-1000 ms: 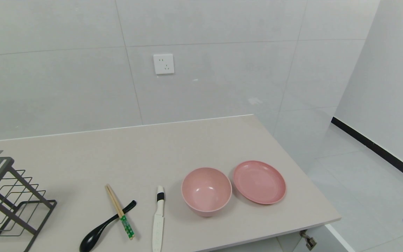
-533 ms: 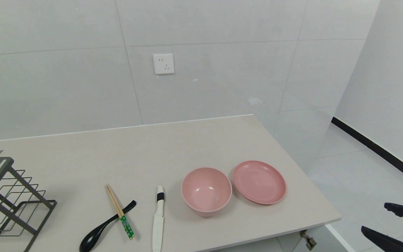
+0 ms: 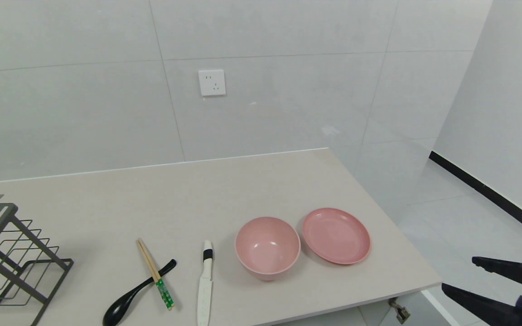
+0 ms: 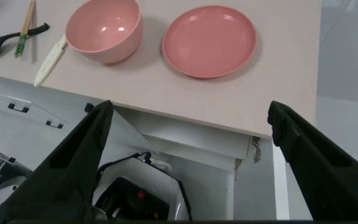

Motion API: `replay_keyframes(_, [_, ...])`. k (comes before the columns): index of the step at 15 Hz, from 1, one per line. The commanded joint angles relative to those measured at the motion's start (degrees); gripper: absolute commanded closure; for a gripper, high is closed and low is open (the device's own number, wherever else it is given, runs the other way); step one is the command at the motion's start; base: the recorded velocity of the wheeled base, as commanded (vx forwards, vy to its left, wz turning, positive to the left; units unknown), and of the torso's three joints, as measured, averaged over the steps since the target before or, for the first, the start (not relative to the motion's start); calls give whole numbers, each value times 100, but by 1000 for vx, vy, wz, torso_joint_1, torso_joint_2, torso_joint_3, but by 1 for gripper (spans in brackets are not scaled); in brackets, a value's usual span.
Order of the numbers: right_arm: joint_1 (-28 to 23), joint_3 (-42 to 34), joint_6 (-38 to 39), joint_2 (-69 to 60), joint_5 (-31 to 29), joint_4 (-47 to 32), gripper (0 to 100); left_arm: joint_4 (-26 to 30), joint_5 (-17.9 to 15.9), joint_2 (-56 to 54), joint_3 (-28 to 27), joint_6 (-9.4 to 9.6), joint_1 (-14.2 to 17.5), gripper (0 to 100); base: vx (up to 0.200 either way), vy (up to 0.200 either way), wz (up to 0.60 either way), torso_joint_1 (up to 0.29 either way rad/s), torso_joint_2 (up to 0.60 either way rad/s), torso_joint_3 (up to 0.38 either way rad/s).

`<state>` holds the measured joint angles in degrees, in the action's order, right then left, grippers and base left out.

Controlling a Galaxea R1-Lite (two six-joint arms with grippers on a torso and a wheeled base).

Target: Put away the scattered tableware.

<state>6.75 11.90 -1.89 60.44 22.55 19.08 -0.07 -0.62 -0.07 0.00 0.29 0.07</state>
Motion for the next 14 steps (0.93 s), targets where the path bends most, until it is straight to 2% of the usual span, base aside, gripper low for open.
replay_keyframes(1, [-16,-38,-57,662,4,131,0,-1,1,7,0,-3,1,0,0,0,0,0,0,0])
replay_keyframes(7, [10,199,-259,1488,-5,509,0,-1,1,7,0,-3,1,0,0,0,0,0,0,0])
replay_keyframes(10, [221,665,-426,2358,-23,843,0,-1,1,7,0,-3,1,0,0,0,0,0,0,0])
replay_keyframes(14, [335,1025,-461,3026,-163,878,0,-1,9,7,0,-12,-7,0,0,0,0,0,0,0])
